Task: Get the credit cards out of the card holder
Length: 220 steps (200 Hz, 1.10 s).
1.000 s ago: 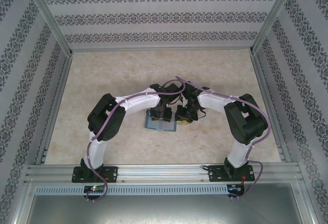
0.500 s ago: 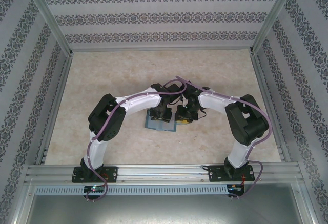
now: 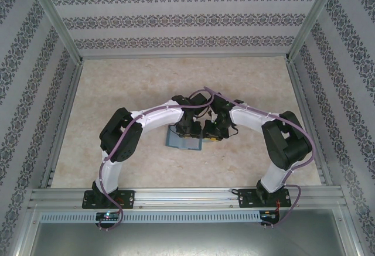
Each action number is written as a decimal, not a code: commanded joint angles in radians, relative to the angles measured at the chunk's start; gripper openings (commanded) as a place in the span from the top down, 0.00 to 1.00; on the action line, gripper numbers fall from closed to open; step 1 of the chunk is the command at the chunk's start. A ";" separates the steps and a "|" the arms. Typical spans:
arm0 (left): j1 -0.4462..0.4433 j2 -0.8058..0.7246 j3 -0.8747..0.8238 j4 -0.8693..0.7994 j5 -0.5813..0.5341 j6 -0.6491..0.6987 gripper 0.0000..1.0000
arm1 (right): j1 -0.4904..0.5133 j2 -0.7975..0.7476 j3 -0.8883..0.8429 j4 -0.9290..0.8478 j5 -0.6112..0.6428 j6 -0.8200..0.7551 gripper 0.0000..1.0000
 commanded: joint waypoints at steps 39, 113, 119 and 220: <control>0.023 -0.022 -0.059 0.154 0.133 -0.063 0.72 | -0.021 0.045 -0.020 0.000 0.029 -0.023 0.72; 0.033 0.016 -0.085 0.150 0.115 -0.060 0.72 | -0.026 0.050 -0.013 -0.006 0.024 -0.031 0.72; 0.033 0.018 -0.085 0.142 0.107 -0.056 0.72 | -0.027 0.049 -0.013 -0.006 0.024 -0.032 0.72; 0.029 0.042 -0.001 -0.084 -0.088 0.038 0.62 | -0.027 0.053 0.007 -0.017 0.015 -0.040 0.72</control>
